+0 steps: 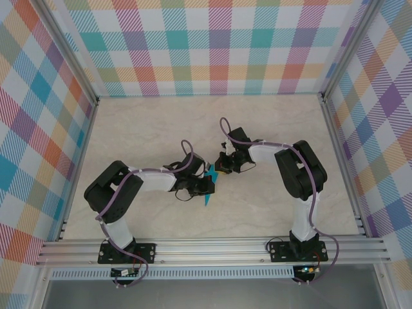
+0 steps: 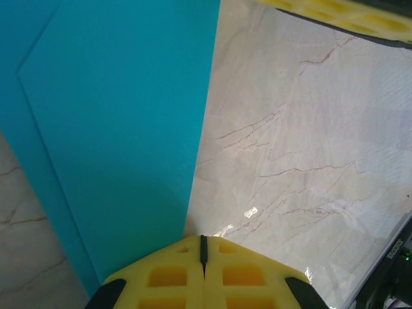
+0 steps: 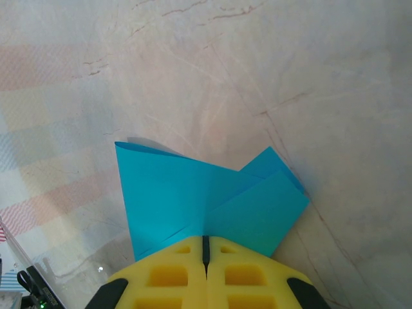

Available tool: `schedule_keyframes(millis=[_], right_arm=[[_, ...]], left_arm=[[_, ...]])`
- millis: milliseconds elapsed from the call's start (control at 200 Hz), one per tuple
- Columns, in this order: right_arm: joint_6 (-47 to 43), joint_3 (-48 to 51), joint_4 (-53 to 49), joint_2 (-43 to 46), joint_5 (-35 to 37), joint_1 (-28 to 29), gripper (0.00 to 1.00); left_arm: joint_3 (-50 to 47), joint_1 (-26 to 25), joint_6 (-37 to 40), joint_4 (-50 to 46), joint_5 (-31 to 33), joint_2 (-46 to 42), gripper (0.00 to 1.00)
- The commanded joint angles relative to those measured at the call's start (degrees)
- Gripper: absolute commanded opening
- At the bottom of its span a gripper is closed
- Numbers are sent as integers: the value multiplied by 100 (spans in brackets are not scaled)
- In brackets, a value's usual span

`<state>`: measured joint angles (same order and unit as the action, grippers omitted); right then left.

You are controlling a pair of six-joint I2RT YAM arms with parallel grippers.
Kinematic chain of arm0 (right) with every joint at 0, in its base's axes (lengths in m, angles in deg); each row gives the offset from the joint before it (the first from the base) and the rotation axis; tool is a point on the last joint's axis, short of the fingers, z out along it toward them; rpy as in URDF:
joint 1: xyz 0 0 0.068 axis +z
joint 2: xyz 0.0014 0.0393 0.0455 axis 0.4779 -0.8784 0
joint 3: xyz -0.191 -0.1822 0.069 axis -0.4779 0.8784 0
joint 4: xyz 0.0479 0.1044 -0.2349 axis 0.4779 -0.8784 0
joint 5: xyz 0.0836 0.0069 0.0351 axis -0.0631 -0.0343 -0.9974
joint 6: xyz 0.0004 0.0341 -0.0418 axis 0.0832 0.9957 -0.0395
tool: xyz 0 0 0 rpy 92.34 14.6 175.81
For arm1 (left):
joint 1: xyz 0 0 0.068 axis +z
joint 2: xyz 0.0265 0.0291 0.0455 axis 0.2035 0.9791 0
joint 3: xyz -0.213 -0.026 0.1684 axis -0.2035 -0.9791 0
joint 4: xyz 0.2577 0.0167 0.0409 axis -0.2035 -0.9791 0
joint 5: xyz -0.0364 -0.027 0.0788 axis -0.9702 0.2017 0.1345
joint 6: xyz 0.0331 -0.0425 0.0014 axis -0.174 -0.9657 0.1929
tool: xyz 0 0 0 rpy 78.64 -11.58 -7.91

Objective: Fold a paper plane with a square sheet of paper (fold left side to right side)
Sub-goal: Fold the wing for the fifth time at the center of the table.

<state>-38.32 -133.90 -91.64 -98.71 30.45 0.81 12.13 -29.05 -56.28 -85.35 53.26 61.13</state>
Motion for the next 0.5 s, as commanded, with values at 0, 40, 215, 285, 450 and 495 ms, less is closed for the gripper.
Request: schedule_keyframes(millis=[0, 40, 215, 285, 450, 495], right_arm=[[-93, 19, -533, -187, 418, -10, 0], [-100, 10, -541, -188, 427, -9, 0], [-135, -55, -651, -257, 514, -5, 0], [-137, -91, -670, -292, 532, -10, 0], [-137, -177, -721, -347, 536, -9, 0], [-154, -192, -733, -354, 556, -10, 0]], left_arm=[[-262, 63, -77, -154, -34, 128, 0], [-349, 72, -120, -122, -48, 106, 0], [-833, 63, -295, 14, -7, -206, 0], [-989, 42, -325, -6, -9, -347, 0], [-1246, -148, -403, -65, -24, -535, 0], [-1325, -209, -435, -98, 10, -578, 0]])
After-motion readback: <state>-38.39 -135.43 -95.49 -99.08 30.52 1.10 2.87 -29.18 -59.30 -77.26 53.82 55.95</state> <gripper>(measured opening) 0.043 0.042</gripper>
